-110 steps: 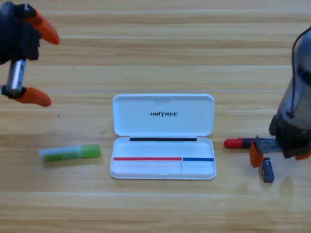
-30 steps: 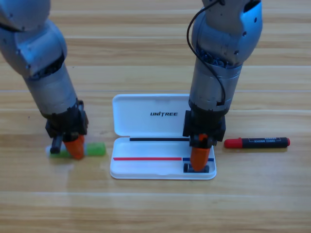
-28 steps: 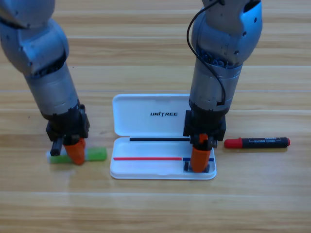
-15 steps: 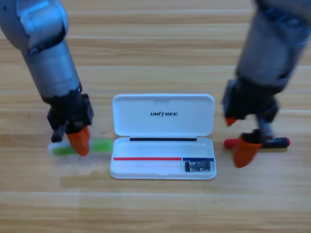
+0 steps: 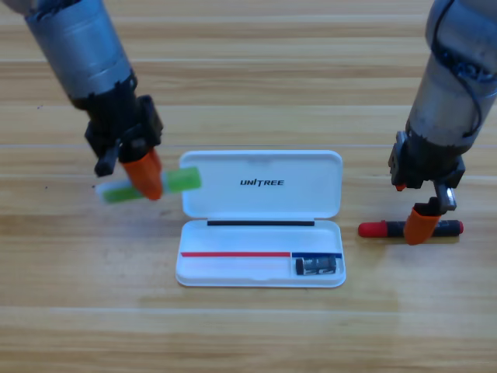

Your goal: Clean up eraser and pencils

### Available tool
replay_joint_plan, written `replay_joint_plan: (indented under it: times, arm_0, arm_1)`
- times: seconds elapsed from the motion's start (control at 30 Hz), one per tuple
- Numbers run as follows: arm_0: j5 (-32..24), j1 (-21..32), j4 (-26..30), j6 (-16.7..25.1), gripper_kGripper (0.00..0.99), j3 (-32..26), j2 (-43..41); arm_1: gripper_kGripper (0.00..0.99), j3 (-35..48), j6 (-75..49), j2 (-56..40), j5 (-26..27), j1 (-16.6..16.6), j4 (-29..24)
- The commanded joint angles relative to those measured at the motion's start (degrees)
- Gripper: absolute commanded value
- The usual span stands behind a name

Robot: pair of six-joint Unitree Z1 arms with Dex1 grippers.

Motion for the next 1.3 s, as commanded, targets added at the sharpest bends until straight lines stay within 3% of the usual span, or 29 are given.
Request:
replay_joint_plan:
  times: [0.03, 0.23, 0.27, 0.43, 0.63, 1.0, 1.13, 1.3]
  arm_0:
    - [-2.3, -2.8, 0.7, -0.5, 0.000, -2.7, 3.6]
    - [-3.3, -5.0, 1.7, -0.6, 0.000, -6.2, 6.9]
    - [-3.5, -5.3, 2.0, -0.6, 0.000, -6.8, 7.6]
    - [-3.7, -6.8, 2.1, -0.9, 0.000, -8.4, 9.4]
    - [-3.7, -8.1, 2.1, -1.2, 0.000, -9.1, 10.6]
    - [-3.9, -10.4, 2.1, -2.0, 0.000, -9.5, 12.7]
    - [-4.0, -11.0, 2.1, -2.3, 0.000, -9.5, 13.1]
    - [-4.1, -11.3, 2.1, -2.6, 0.000, -9.2, 13.2]
  arm_1:
    - [0.876, 1.4, -1.8, 6.4, -1.6, -3.2, -2.3]
    - [0.808, 1.2, -2.9, 8.6, -1.7, -3.9, -2.4]
    - [0.762, 1.2, -3.3, 8.7, -1.7, -4.0, -2.4]
    - [0.353, 1.6, -4.8, 8.8, -1.0, -4.2, -2.4]
    - [0.000, 1.7, -6.1, 9.0, 0.0, -4.2, -2.4]
    - [0.000, 2.3, -6.1, 5.9, 1.0, -4.2, -1.7]
    - [0.000, 0.8, -6.0, 2.0, 1.2, -4.1, 3.0]
    - [0.000, 0.1, -5.5, -4.8, 2.3, -1.6, 8.7]
